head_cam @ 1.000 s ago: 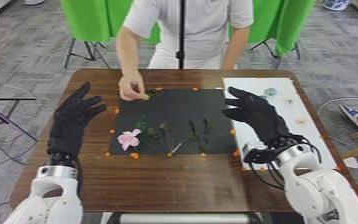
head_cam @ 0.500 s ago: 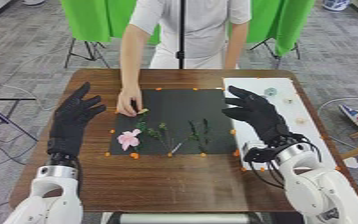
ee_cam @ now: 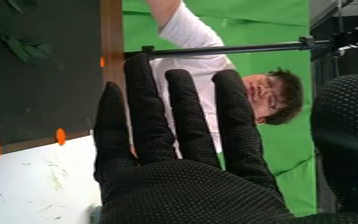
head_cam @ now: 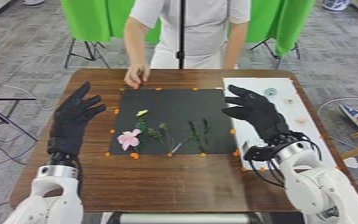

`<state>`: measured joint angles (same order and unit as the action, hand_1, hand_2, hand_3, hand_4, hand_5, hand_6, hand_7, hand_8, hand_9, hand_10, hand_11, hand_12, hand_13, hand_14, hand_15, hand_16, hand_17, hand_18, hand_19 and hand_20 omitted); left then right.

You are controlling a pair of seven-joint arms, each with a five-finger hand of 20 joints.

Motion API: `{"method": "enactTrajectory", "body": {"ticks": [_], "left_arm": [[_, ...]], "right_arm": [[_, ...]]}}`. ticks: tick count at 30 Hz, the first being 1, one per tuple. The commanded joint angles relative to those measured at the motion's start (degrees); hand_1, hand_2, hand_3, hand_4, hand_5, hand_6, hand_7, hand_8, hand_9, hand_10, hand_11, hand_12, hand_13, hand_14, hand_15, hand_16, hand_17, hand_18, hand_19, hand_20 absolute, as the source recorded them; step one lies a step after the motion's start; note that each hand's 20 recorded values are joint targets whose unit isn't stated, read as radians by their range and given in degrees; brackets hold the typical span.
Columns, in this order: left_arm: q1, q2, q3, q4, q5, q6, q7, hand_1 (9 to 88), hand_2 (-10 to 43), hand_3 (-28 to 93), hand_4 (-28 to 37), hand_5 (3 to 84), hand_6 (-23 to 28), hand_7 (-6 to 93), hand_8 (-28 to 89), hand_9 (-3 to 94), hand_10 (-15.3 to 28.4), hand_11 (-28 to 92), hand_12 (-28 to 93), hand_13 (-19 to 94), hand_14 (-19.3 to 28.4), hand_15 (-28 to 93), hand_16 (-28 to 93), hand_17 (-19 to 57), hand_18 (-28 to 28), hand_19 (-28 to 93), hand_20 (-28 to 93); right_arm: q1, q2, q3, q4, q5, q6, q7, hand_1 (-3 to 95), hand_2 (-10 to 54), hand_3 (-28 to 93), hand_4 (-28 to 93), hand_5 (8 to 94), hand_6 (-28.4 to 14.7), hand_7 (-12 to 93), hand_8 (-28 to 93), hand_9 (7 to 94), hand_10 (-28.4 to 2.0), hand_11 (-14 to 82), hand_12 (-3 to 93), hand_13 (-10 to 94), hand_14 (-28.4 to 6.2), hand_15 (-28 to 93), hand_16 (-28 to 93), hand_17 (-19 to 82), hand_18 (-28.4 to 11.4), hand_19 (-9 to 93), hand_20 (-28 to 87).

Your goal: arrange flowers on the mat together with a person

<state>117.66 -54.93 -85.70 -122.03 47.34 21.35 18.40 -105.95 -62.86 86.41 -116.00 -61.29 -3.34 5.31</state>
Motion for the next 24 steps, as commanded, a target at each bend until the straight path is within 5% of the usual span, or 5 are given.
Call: {"method": "enactTrajectory", "body": {"ticks": [1, 8, 15, 24], "left_arm": [[0.42, -0.69, -0.04, -0.10, -0.03, 0.39, -0.14, 22.8, 6.5, 80, -28.3, 35.4, 4.8, 8.8, -8, 38.2, 17.7, 23, 9, 29, 25.8, 50, -8, -8.6, 23.4, 46, 15], [0.48, -0.03, 0.16, -0.15, -0.48, 0.73, 0.44, 22.8, 6.3, 80, -28.3, 35.4, 4.9, 8.8, -8, 38.2, 17.7, 24, 9, 29, 25.8, 50, -8, -8.7, 23.4, 46, 15], [0.90, -0.12, -0.38, -0.48, -0.22, 0.56, 0.40, 22.8, 6.4, 80, -28.3, 35.4, 4.9, 8.8, -8, 38.3, 17.6, 24, 9, 29, 25.8, 50, -8, -8.7, 23.3, 46, 15], [1.17, -0.08, -0.41, -0.66, -0.17, 0.64, 0.40, 22.8, 6.4, 80, -28.3, 35.4, 4.9, 8.9, -8, 38.2, 17.8, 24, 9, 29, 25.8, 50, -8, -8.6, 23.3, 46, 15]], "right_arm": [[-0.08, 0.33, 1.18, -0.55, -2.53, 1.78, -0.96, 16.5, 3.5, 81, -28, 39.3, 1.4, 15, -12, 41.9, -14.5, 9.1, 15.3, 36, -18.3, 32, 16, 4, -19.8, 45, 21], [-0.96, 4.64, 5.42, -1.82, -7.80, 10.32, 0.45, 17.4, 3.1, 80, -28, 40.4, 1.3, 17, -12, 45.4, -15.6, 14.9, 16.0, 40, -17.4, 41, 15, 6, -21.6, 50, 23], [-1.57, 9.77, 8.04, -1.98, -16.02, 22.32, 10.27, 19.4, 1.6, 77, -28, 44.1, 0.3, 19, -14, 50.1, -16.4, 35.7, 18.7, 48, -16.2, 60, 12, 15, -23.2, 65, 26], [-0.31, 14.51, 7.56, 2.44, -33.13, 20.74, 27.06, 26.5, -1.2, 76, -25, 46.5, 0.0, 20, -13, 57.3, -16.6, 47.8, 19.0, 60, -13.3, 71, 11, 23, -22.5, 74, 24]]}}
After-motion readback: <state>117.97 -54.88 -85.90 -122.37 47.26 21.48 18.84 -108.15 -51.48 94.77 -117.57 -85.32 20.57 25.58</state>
